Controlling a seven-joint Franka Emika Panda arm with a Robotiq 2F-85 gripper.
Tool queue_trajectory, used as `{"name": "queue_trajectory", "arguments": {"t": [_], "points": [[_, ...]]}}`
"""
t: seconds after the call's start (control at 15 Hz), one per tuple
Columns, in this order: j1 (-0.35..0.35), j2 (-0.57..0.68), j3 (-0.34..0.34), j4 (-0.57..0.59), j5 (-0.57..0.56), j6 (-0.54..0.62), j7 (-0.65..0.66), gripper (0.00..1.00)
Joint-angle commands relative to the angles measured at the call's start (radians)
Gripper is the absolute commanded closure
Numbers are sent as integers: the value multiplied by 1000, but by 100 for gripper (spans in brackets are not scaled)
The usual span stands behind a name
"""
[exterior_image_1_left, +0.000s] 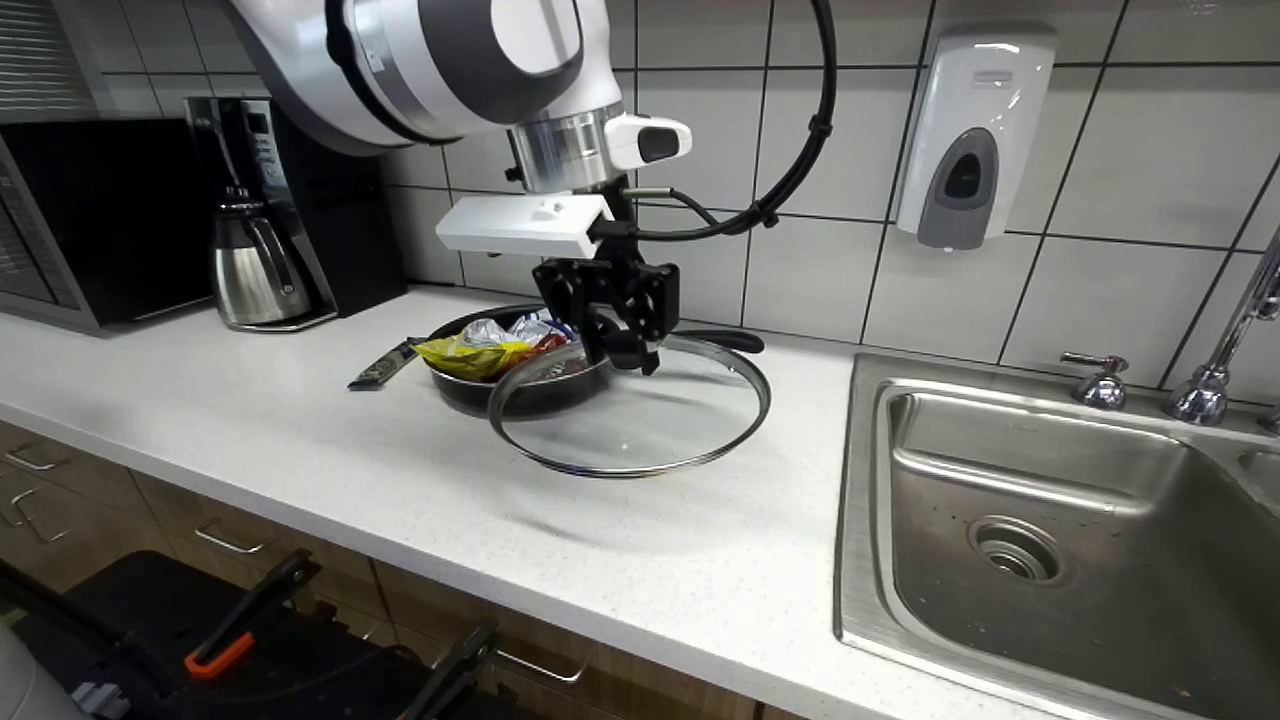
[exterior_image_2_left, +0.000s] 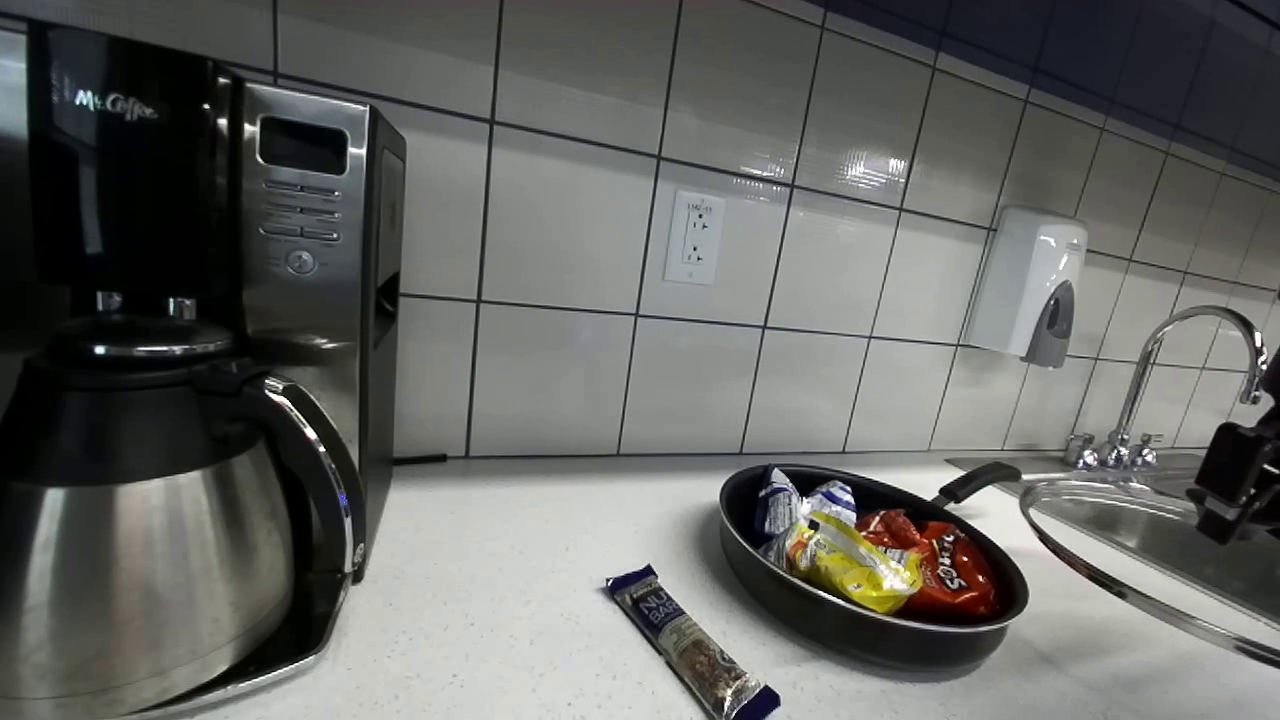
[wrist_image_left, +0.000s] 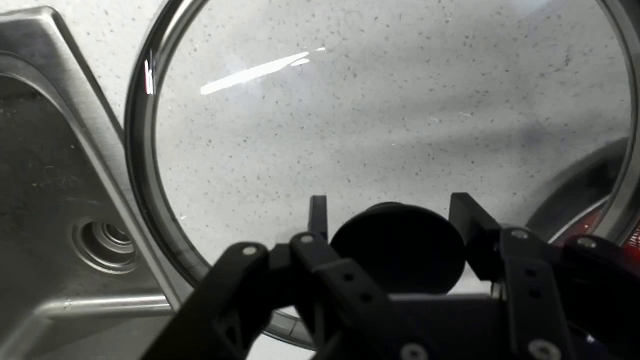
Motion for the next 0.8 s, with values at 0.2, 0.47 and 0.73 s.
{"name": "queue_trajectory", "arguments": {"t": [0.2, 0.47, 0.73], "points": [[62, -76, 54, 35, 47, -75, -39, 62], [119, -55, 78, 75, 88, -84, -64, 62], [173, -14, 103, 134, 131, -108, -102, 62]]}}
